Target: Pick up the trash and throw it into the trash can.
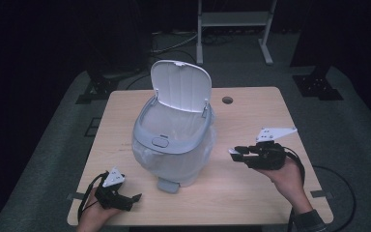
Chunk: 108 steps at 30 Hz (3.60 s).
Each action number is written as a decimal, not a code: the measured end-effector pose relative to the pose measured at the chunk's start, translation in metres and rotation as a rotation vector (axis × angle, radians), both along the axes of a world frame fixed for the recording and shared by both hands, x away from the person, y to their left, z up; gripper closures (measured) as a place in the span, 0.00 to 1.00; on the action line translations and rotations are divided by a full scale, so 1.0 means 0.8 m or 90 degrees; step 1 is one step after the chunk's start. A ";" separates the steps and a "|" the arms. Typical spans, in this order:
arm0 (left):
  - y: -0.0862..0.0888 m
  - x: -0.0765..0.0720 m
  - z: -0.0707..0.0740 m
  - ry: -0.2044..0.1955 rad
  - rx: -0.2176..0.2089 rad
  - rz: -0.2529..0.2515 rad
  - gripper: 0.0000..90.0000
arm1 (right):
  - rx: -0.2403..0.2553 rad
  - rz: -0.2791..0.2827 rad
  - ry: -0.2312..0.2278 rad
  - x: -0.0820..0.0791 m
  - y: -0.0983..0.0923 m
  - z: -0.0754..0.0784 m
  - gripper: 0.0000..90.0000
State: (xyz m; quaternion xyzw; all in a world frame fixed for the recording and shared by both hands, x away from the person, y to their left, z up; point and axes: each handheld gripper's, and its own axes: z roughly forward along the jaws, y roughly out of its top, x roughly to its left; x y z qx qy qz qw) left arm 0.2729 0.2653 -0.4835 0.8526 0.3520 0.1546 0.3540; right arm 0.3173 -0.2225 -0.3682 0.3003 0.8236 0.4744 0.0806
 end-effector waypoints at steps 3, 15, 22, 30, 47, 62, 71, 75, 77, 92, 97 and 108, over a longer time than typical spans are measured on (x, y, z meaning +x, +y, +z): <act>0.000 0.000 0.000 0.000 0.000 0.000 0.00 | 0.004 0.001 -0.007 -0.001 -0.001 0.006 0.72; 0.000 0.000 0.000 0.000 0.000 0.000 0.00 | 0.033 0.010 -0.040 -0.005 -0.004 0.041 0.72; 0.000 0.000 0.000 0.000 0.000 0.000 0.00 | 0.048 0.016 -0.057 -0.007 -0.005 0.057 0.72; 0.000 0.000 0.000 0.000 0.000 0.000 0.00 | 0.065 0.020 -0.078 -0.008 -0.005 0.076 0.72; 0.000 0.000 0.000 0.000 0.000 0.000 0.00 | 0.106 0.049 -0.131 -0.007 0.011 0.120 0.72; 0.000 0.000 0.000 -0.001 -0.001 0.000 0.00 | 0.122 0.088 -0.153 0.004 0.052 0.151 0.72; 0.000 0.000 0.000 -0.001 -0.001 0.000 0.00 | 0.128 0.098 -0.159 0.010 0.070 0.161 0.72; 0.000 0.000 0.000 -0.001 -0.001 0.000 0.00 | 0.133 0.100 -0.161 0.016 0.078 0.165 0.72; 0.000 0.000 0.000 -0.001 -0.001 0.000 0.00 | 0.135 0.102 -0.160 0.019 0.083 0.166 0.72; 0.000 0.000 0.000 -0.001 -0.001 0.000 0.00 | 0.138 0.111 -0.151 0.039 0.120 0.169 0.72; 0.000 0.000 0.000 -0.001 -0.001 0.000 0.00 | 0.136 0.111 -0.148 0.046 0.135 0.170 0.72; 0.000 0.000 0.000 -0.001 -0.001 -0.001 0.00 | 0.134 0.125 -0.133 0.066 0.169 0.165 0.72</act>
